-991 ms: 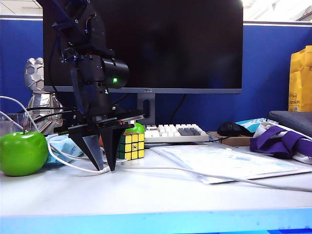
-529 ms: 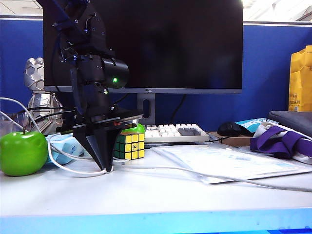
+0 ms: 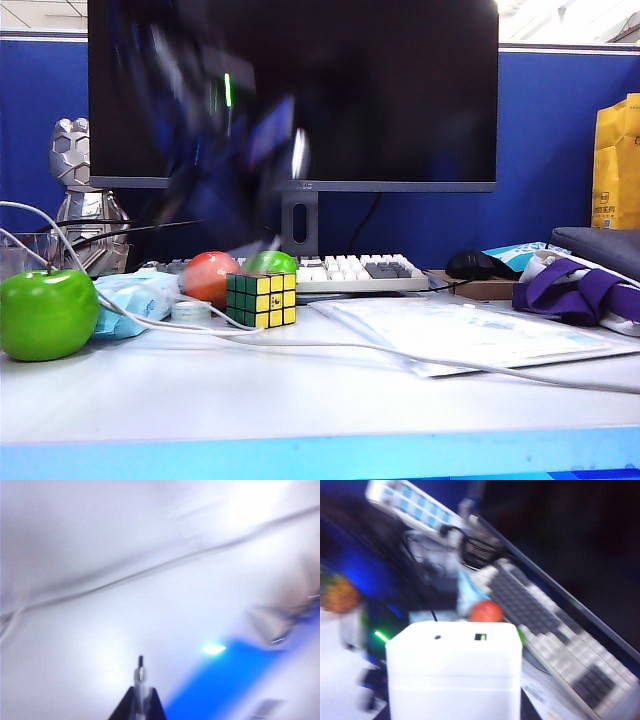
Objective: Pick up the Type-C charging cable and the charging base, insert one end of the Type-C charger into the corresponding slot on the base, and finally place the plugged-in charger back on the table.
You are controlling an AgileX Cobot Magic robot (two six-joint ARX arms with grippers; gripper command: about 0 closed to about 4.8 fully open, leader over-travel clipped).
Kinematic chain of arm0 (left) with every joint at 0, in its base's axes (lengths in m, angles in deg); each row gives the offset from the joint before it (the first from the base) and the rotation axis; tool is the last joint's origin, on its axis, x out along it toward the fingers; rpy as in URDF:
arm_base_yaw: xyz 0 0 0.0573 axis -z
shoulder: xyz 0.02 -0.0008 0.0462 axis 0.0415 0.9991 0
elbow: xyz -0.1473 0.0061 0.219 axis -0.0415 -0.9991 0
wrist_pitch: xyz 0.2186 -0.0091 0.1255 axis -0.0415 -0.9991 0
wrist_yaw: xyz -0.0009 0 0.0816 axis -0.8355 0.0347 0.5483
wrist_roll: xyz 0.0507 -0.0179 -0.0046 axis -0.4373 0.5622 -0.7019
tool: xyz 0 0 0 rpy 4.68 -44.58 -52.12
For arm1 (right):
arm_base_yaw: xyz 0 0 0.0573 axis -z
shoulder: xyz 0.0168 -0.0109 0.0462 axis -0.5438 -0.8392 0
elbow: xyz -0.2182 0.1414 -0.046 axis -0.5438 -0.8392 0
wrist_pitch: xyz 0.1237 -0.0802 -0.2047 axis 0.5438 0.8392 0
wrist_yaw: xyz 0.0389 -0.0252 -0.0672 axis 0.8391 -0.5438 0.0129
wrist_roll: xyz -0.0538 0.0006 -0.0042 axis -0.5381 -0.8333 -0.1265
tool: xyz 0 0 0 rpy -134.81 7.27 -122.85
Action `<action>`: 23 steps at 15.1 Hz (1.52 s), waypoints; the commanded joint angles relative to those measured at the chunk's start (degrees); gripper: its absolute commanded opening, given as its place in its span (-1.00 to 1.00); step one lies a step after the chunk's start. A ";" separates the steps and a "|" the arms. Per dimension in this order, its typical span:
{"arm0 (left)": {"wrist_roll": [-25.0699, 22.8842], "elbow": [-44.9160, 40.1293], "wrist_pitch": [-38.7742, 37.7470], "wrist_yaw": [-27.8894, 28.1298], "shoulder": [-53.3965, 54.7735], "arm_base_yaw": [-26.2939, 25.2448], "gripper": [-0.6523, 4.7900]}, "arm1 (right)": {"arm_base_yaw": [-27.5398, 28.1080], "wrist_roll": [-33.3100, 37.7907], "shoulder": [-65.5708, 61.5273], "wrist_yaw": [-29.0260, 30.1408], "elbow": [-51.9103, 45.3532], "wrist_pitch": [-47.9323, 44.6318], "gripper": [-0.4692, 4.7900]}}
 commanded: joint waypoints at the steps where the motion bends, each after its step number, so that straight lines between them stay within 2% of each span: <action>1: -3.72 1.79 3.32 -16.96 -5.75 0.09 -0.78 | -0.11 -0.66 1.31 -1.68 0.33 -2.27 -0.84; 3: -3.65 2.23 5.55 -28.17 -9.53 0.09 -0.78 | -0.11 -3.78 2.03 -1.84 0.33 -2.32 -0.84; 5: -3.21 2.23 7.85 -35.36 -13.79 0.07 -0.78 | -0.11 -7.41 2.97 -3.10 0.33 -2.32 -0.84; 9: -0.94 2.25 8.07 -45.35 -15.45 0.07 -0.78 | -0.11 -15.32 4.37 -2.86 0.33 -2.36 -0.84; 11: 7.28 2.27 8.17 -52.17 -15.43 0.07 -0.78 | -0.11 -19.93 5.18 -2.58 0.33 -2.27 -0.84; 13: 12.74 2.27 9.07 -54.60 -15.45 0.04 -0.78 | -0.11 -23.78 5.99 -2.51 0.33 -2.23 -0.84; 14: 16.65 2.27 10.82 -56.68 -15.43 0.04 -0.78 | -0.11 -28.87 6.58 -2.51 0.33 -1.55 -0.84; 16: 20.90 2.27 14.62 -60.02 -15.45 0.04 -0.78 | -0.11 -39.34 7.23 -3.19 0.31 1.73 -0.84; 17: 22.95 2.29 17.40 -61.37 -15.47 0.04 -0.78 | -0.11 -42.29 7.56 -4.61 0.31 4.55 -0.84; 20: 26.73 2.29 20.79 -61.90 -15.47 0.04 -0.78 | -0.17 -55.17 8.35 -8.48 0.31 7.61 -0.84; 23: 27.71 2.32 22.80 -61.99 -15.47 0.04 -0.78 | -0.17 -59.25 8.50 -8.52 0.31 7.21 -0.84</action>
